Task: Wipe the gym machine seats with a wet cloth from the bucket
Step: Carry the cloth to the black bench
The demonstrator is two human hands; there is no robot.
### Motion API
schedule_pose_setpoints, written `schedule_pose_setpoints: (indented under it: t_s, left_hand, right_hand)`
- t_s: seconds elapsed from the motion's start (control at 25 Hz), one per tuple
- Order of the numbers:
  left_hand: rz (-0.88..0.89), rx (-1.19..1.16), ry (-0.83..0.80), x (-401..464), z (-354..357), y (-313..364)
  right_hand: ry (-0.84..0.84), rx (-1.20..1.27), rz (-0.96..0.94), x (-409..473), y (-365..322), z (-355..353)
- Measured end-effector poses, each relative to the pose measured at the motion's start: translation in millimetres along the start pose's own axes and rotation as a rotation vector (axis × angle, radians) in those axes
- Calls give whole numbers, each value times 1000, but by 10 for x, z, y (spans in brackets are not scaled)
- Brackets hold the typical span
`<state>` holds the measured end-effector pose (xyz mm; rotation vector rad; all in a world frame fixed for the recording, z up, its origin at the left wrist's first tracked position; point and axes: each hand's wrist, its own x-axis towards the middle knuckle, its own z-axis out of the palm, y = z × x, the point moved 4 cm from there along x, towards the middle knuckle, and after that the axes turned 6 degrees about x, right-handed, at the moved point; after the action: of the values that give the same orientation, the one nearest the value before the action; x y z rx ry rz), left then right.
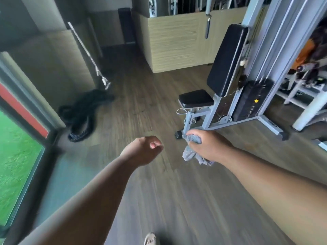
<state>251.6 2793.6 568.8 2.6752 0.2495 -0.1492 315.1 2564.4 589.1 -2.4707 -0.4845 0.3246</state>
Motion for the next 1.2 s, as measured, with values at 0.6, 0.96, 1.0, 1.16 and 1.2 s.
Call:
schedule_pose_setpoints:
  t_s: [0.6, 0.96, 1.0, 1.16, 1.2]
  left_hand:
    - [245, 19, -298, 3260, 438, 864]
    - [130, -51, -298, 4806, 1021, 1484]
    - [134, -59, -314, 4968, 1075, 1528]
    - [150, -70, -341, 5600, 1252, 1572]
    - [148, -67, -349, 5803, 1296, 1567]
  right_hand:
    - [118, 123, 263, 2152, 1370, -840]
    - [40, 118, 252, 3626, 2468, -1519]
    - [38, 131, 265, 3758, 2578, -1550]
    - [-2, 165, 326, 4209, 2922, -1530]
    - [-12, 167, 333, 4363, 2991, -1526]
